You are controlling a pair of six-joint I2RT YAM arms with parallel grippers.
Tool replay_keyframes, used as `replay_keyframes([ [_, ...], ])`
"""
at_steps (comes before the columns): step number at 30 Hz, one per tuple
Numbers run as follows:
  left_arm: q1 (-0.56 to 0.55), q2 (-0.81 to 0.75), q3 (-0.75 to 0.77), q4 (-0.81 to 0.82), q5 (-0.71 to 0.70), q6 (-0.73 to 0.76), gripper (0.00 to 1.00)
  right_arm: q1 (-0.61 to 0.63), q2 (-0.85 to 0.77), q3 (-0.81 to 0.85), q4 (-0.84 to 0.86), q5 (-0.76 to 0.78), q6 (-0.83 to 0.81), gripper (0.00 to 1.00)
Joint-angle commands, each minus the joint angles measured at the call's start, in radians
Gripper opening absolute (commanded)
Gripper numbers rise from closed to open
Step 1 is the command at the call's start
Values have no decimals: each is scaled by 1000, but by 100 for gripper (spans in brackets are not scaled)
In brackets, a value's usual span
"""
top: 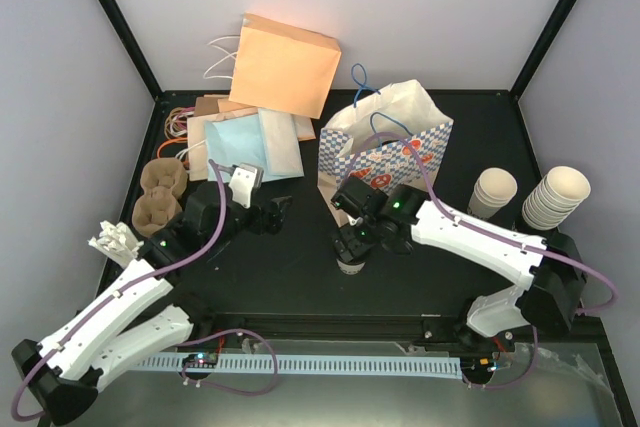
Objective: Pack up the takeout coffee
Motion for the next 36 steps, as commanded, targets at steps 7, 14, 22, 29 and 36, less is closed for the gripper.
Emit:
replay_keyframes([
  [7,7,-62,-10,31,-57,5,99,54,78,52,-41,99,11,91],
  [14,7,-88,-12,18,-80,0,99,69,92,55,-36,98,17,86],
  [22,7,-99,-9,0,-87,-2,99,71,104,46,-37,111,22,80],
  [29,8,-123,-10,-2,-91,-1,99,74,102,50,-43,122,20,78],
  [36,7,-119,-8,-4,-82,-1,99,81,115,53,-52,127,18,86],
])
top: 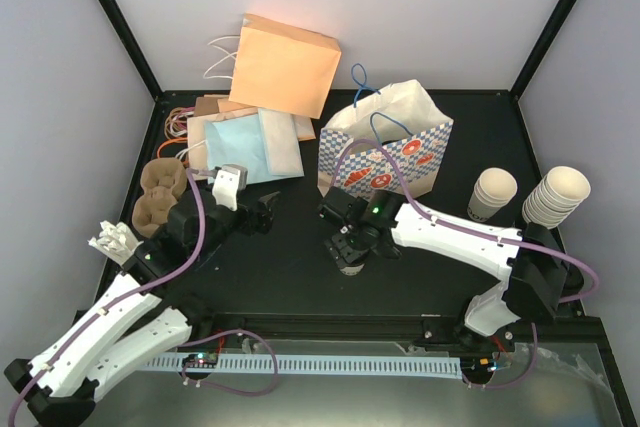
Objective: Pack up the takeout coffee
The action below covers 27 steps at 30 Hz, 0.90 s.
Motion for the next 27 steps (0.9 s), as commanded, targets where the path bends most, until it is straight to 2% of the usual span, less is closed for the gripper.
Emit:
replay_keyframes([
  [1,7,-7,4,-3,-4,-4,99,11,11,19,-13,30,-1,86],
  [9,7,6,10,-5,12,-1,99,13,8,30,-20,36,-1,82],
  [19,8,38,34,-18,21,0,99,13,-97,96,-31,66,-14,80],
  [27,7,62,73,-5,19,5,99,11,-208,283,-97,162,-41,76],
])
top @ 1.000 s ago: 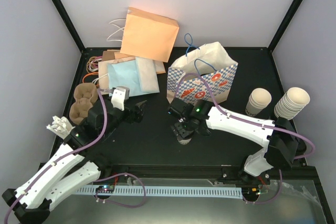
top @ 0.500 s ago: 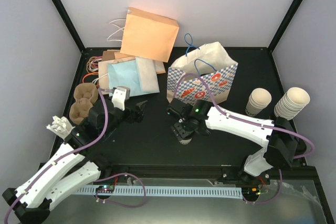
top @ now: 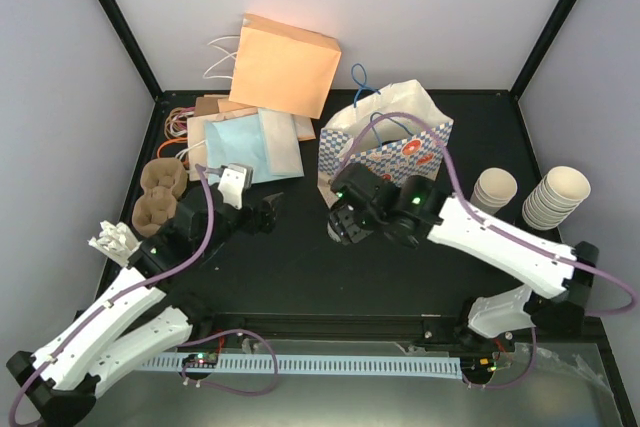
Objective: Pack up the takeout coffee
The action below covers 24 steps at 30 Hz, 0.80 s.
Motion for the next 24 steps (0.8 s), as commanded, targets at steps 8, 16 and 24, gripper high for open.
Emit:
replay_keyframes([
  [8,8,65,123,78,68,-12,99,2,-178,396,-6,164,-104,75],
  [16,6,217,189,207,311,13,99,-12,-146,606,41,451,-201,74],
  [24,1,478,462,163,469,186,98,-106,-98,645,68,570,-239,73],
])
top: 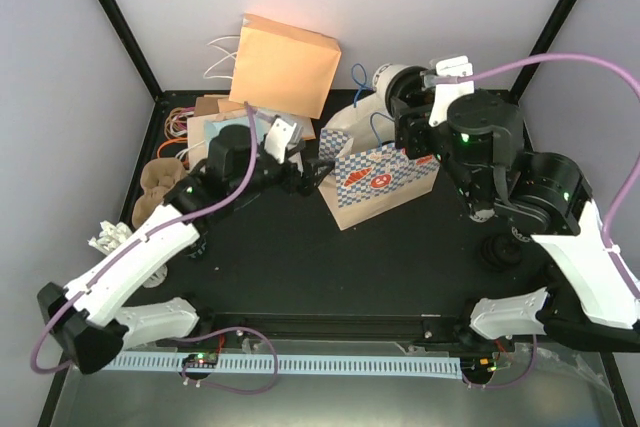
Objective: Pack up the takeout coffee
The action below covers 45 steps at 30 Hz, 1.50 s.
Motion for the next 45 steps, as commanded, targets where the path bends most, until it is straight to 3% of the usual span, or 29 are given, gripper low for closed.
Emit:
replay_keyframes([
  [1,1,109,151,44,151,142,97,-84,25,18,23,93,-23,73],
  [14,-1,521,500,37,365,231,82,-346,15,-83,-11,-178,85,72],
  [20,-22,661,687,-134,379,269,72,-419,8,-118,-19,-285,90,72],
  [23,-43,678,697,-152,393,296,58,-460,20,-112,-45,-321,99,72],
  [28,-73,664,695,-160,405,331,12,-503,29,-108,-61,-386,94,72],
  [30,-91,652,696,-170,416,350,2,-504,45,-83,-89,-419,86,72],
  [37,-178,588,679,-278,373,459,2,-503,92,-64,-176,-581,31,73],
  [45,-239,475,578,-270,338,470,2,-501,29,-243,-180,-620,26,72],
])
